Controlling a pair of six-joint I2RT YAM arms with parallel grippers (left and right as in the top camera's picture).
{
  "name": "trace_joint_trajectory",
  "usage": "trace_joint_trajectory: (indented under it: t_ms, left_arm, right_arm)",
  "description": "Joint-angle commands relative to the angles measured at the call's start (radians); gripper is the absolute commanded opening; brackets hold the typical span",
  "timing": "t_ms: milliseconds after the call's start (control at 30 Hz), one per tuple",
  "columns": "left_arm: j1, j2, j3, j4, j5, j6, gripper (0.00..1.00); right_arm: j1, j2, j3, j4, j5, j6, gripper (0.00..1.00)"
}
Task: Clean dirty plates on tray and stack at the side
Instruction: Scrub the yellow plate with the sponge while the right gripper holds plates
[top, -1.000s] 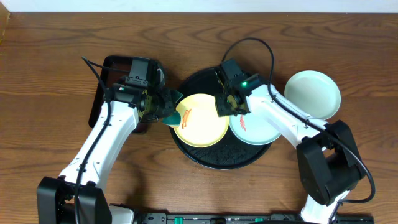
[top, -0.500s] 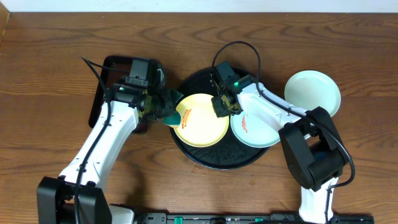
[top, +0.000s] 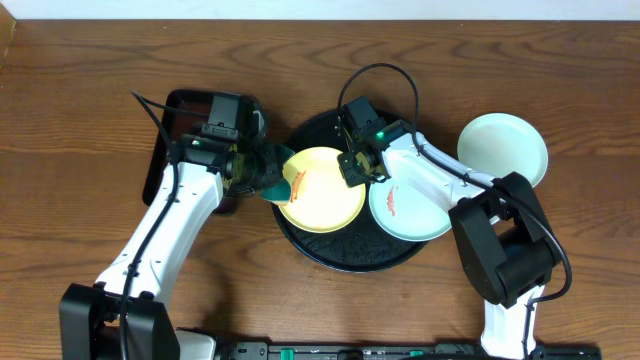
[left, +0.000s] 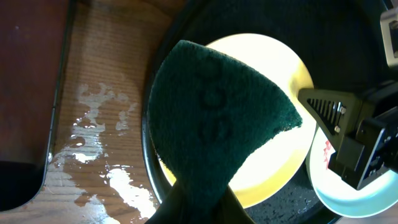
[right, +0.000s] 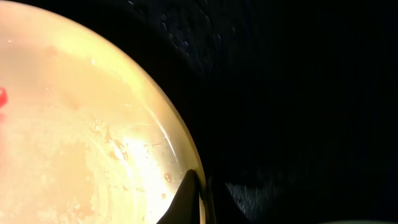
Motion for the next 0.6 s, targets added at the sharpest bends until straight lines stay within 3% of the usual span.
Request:
trace_joint_trajectory:
  t_ms: [0,133,567]
  left_arm:
    - [-0.026,0.002,-0.006,-0.002,-0.006,-0.008,0.07]
    - [-0.061,0.019,-0.006,-0.002,-0.006,-0.005,0.08]
    - [-0.064,0.051,-0.006,0.004,-0.032,-0.01,0.07]
  right_arm:
    - [0.008,0.011,0.005,0.027,0.029,-0.084,0.01]
    - [0.006,0.011,0.005,0.047,0.032,-0.166,0.01]
    - [-0.045,0.011,0.005,0.057,-0.016,-0.167,0.01]
